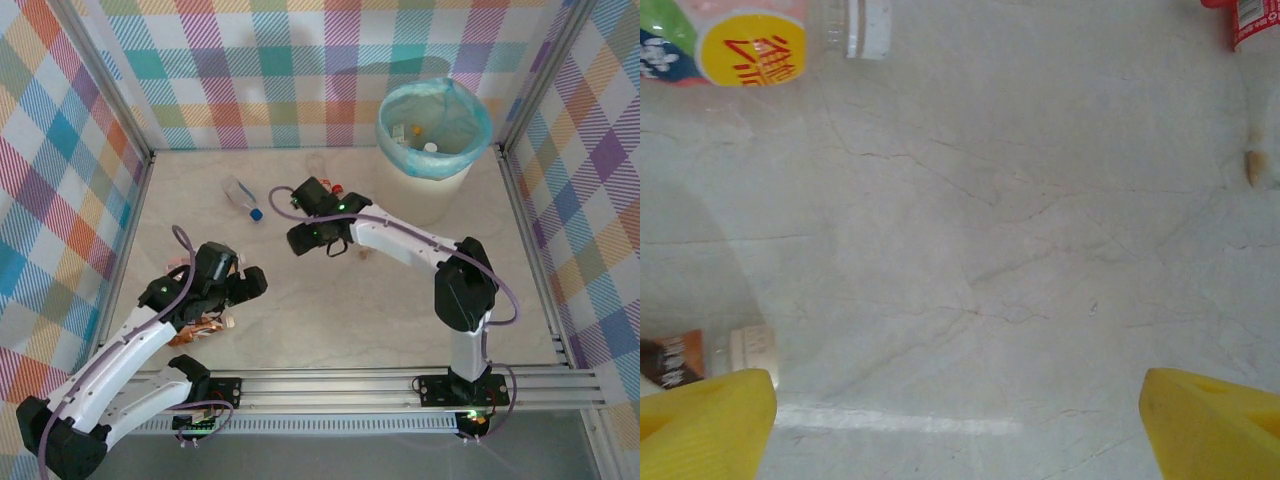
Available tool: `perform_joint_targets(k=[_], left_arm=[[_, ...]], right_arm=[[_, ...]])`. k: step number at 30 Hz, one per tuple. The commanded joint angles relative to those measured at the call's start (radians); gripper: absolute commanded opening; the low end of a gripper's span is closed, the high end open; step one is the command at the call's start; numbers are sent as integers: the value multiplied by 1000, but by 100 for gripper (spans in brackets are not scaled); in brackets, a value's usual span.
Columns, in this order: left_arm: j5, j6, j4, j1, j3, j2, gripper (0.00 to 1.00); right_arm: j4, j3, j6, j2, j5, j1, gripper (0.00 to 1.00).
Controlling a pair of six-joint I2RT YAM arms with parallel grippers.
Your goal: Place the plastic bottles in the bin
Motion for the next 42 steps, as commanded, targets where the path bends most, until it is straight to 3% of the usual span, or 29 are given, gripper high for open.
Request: perform_joint_targets(k=[1,9,13,20,34,42], left_arm=[[26,-8,57,9,-3,29,94],[42,6,81,10,38,98,93],[35,9,81,10,41,103,93],[39,11,71,10,60,121,93],[46,30,76,10,134,172,93],[16,50,84,10,162,169,93]], right_arm=[[-95,-3,39,14,86,-74,88],[-103,42,35,119,84,-212,93],[-132,72,38,185,119,-233,93],[-109,21,25,226,48,-241,88],[-102,-101,30,67,2,-244,58],[-121,-163,-14,-111,-10,-244,54]])
